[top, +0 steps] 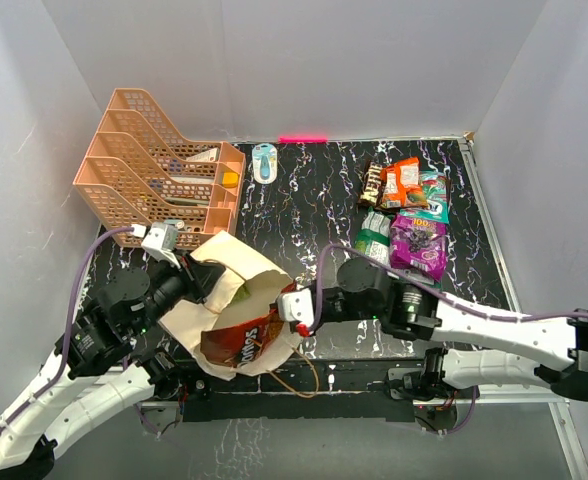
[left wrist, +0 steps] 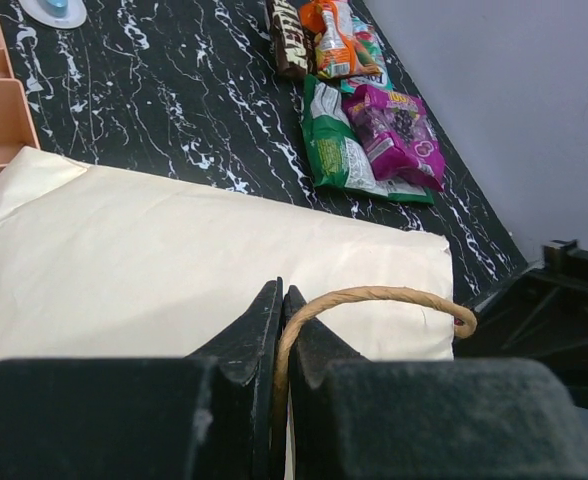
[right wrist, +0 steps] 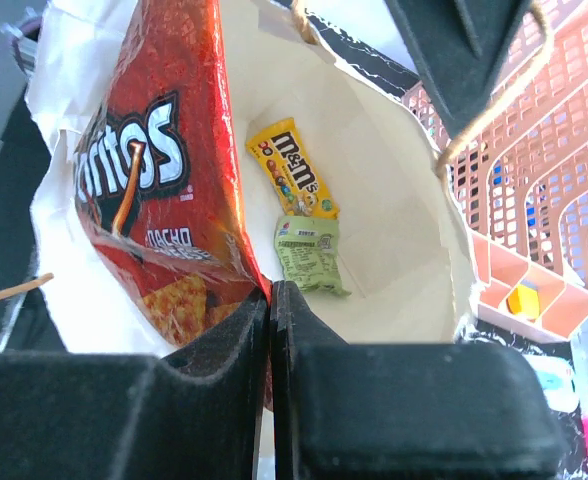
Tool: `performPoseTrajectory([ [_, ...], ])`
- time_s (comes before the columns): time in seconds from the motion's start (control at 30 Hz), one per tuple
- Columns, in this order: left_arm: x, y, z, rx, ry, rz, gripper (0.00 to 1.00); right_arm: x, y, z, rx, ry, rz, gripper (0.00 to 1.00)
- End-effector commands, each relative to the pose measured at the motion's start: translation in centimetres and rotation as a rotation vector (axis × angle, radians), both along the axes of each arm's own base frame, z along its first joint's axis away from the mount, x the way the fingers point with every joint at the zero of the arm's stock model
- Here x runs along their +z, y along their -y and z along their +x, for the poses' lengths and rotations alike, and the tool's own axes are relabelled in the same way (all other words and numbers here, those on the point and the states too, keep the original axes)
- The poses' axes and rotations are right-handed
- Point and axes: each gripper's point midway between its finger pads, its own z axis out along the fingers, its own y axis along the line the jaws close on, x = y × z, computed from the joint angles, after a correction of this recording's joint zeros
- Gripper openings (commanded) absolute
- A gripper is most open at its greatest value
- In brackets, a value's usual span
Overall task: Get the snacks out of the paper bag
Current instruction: Take out the snack from the paper bag.
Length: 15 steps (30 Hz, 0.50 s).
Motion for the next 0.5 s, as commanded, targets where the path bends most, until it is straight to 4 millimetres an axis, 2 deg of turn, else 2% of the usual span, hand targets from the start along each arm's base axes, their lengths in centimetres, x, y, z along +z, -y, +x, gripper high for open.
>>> performPoseTrajectory([
  [0.0,1.1,-1.1,0.7,0.077,0.0,-0.001,0.03,6.2,2.3,-0.5,-0.069,-0.077,0.083,0.07],
  [0.13,0.5,-2.1,1.0,0.137,-0.031,0.019,0.03,10.3,4.7,-0.4,-0.12,-0.073,0.108,0.07],
  [0.27,0.4,-3.2,1.3,0.201,-0.04,0.019,0.03,13.3,7.4,-0.1,-0.191,-0.061,0.112,0.08],
  [0.4,0.3,-3.7,1.3,0.226,-0.042,0.026,0.03,15.2,10.2,2.0,-0.362,-0.051,0.109,0.08],
  [0.47,0.3,-3.8,1.3,0.23,-0.044,0.028,0.03,15.7,11.7,3.7,-0.497,-0.047,0.108,0.08],
])
